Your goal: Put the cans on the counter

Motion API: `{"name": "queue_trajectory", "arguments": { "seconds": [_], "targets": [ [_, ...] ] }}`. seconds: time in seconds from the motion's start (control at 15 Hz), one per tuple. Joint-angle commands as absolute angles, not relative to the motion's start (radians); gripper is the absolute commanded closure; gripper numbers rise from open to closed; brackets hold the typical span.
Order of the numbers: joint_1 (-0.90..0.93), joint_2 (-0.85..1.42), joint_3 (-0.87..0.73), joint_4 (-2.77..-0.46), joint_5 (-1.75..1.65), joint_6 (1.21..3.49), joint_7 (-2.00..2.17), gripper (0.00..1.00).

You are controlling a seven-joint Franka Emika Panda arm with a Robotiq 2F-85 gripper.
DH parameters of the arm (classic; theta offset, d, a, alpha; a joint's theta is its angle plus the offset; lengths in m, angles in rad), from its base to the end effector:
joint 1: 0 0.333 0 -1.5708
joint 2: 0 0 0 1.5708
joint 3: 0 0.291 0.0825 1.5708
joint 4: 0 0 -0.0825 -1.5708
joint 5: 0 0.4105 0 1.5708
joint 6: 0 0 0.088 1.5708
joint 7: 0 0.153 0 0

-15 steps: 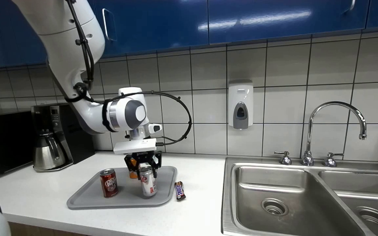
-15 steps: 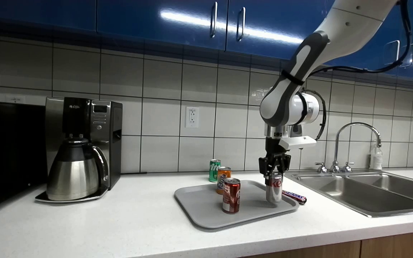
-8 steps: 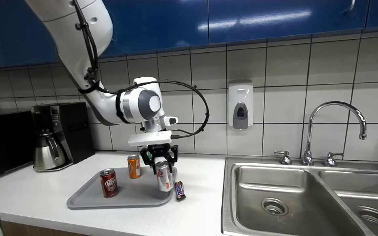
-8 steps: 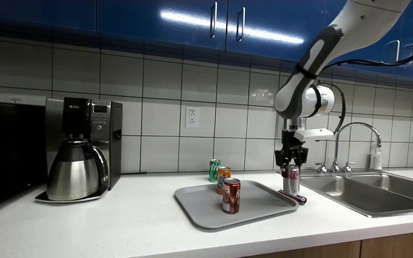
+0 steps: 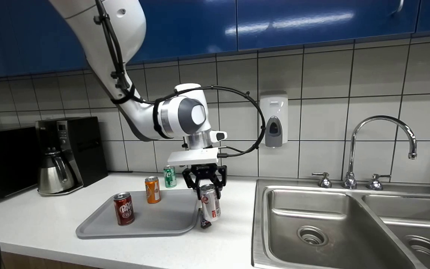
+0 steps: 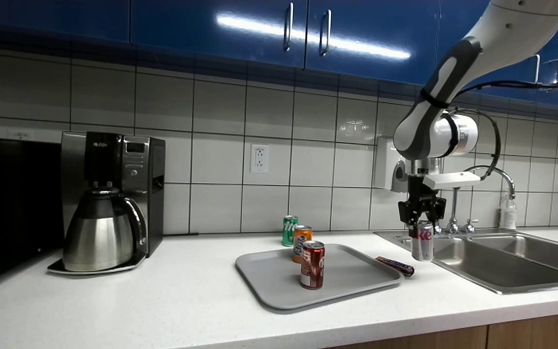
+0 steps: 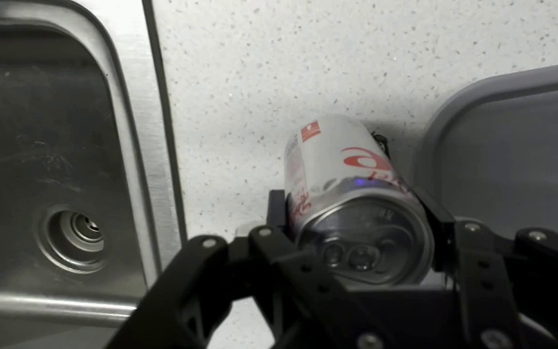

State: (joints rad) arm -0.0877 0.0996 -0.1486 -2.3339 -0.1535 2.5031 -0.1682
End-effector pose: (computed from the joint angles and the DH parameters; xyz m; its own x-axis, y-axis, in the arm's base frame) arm 0.5234 -0.1307 0.2105 0.9975 0.0559 0.0427 0.0502 -0.9911 0.1230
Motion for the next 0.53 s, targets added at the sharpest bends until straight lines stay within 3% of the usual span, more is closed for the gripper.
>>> {"name": "queue_trajectory", "arguments": {
  "seconds": [0.0, 0.47],
  "targets": [
    [-0.120, 0.078, -0.161, -2.325, -0.180, 2.470, -0.165, 0.62],
    [-0.139, 0.126, -0.159, -2.328, -0.140, 2.499, -0.215, 0.62]
  ]
}}
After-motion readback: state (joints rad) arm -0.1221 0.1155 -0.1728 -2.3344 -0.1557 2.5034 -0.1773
